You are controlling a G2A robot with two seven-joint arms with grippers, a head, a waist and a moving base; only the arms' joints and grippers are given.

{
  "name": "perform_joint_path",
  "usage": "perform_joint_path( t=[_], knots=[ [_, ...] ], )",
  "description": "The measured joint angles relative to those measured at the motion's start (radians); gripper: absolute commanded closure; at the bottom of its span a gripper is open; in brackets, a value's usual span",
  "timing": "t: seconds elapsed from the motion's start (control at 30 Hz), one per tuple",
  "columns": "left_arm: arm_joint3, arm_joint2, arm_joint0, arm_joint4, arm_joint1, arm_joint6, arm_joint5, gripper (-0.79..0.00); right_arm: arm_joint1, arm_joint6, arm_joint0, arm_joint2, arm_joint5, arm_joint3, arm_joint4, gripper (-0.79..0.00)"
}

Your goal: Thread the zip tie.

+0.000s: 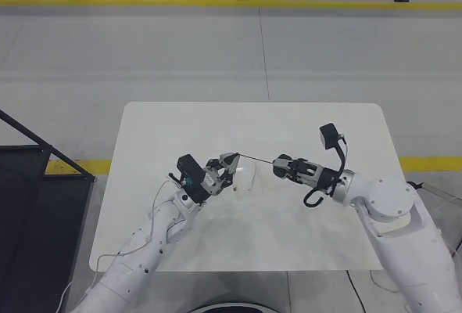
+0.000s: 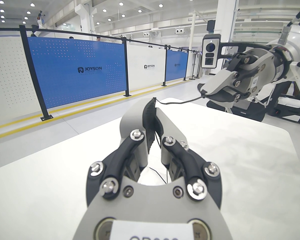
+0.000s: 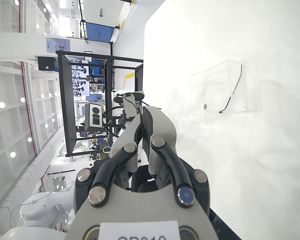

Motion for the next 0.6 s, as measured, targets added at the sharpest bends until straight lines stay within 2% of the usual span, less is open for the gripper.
perform_joint_path(
  t=[0.43, 0.6],
  knots=[
    [0.000, 0.000, 0.000, 0.000, 0.000, 0.000, 0.000, 0.000, 0.002, 0.003, -0.011, 0.009, -0.011, -0.007, -0.002, 0.000],
    [0.000, 0.000, 0.000, 0.000, 0.000, 0.000, 0.000, 0.000, 0.007, -0.046, -0.053, 0.016, 0.027, -0.083, -0.064, 0.000]
  ],
)
